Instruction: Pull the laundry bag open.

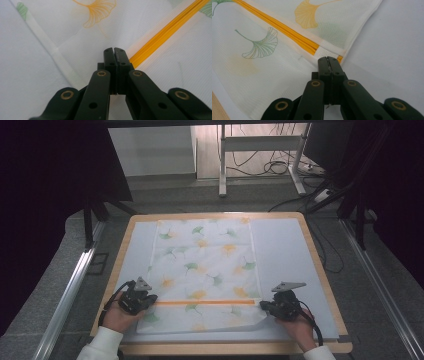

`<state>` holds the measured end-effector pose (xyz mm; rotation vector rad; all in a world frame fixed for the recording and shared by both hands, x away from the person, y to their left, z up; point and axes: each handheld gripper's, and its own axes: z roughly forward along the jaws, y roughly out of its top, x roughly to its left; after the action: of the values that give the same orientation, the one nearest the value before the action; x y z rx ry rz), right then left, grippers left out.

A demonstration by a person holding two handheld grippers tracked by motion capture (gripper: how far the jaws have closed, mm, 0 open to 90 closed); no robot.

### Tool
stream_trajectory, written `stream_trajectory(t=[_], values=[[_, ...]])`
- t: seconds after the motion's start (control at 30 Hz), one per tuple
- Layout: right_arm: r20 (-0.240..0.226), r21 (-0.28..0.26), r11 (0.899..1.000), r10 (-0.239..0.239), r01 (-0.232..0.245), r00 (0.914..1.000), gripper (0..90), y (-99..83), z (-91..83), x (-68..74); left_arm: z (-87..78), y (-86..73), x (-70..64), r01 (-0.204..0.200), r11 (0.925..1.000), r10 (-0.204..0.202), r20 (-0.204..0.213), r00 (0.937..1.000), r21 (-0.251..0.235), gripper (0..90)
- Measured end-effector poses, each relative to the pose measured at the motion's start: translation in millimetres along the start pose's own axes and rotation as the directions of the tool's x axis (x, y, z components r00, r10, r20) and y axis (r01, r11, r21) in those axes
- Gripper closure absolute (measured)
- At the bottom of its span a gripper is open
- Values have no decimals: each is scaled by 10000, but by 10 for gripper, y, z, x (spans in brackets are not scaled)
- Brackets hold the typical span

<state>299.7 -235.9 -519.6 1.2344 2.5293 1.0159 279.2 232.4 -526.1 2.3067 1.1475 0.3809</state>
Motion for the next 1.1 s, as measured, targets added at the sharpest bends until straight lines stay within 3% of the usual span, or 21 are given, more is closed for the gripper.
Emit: stream_trajectory(t=[0.57,0.7,0.83,1.0,1.1], values=[[-11,9,10000,-6,6,10000,892,1,0,-1,-80,-112,100,252,9997,-254,-289,9993,-46,900],[-13,13,10000,11,-11,10000,892,0,-1,-2,-126,-198,177,659,9974,-662,-112,9977,-283,900],[-17,24,10000,11,-11,10000,892,1,0,-2,-162,-263,245,1163,9915,-1145,329,9929,-591,900],[-10,24,10000,13,-13,10000,892,2,0,1,-132,-230,210,858,9956,-856,79,9963,-387,900],[-22,11,10000,-1,1,10000,892,1,0,-2,-129,-227,208,873,9954,-871,60,9962,-392,900]])
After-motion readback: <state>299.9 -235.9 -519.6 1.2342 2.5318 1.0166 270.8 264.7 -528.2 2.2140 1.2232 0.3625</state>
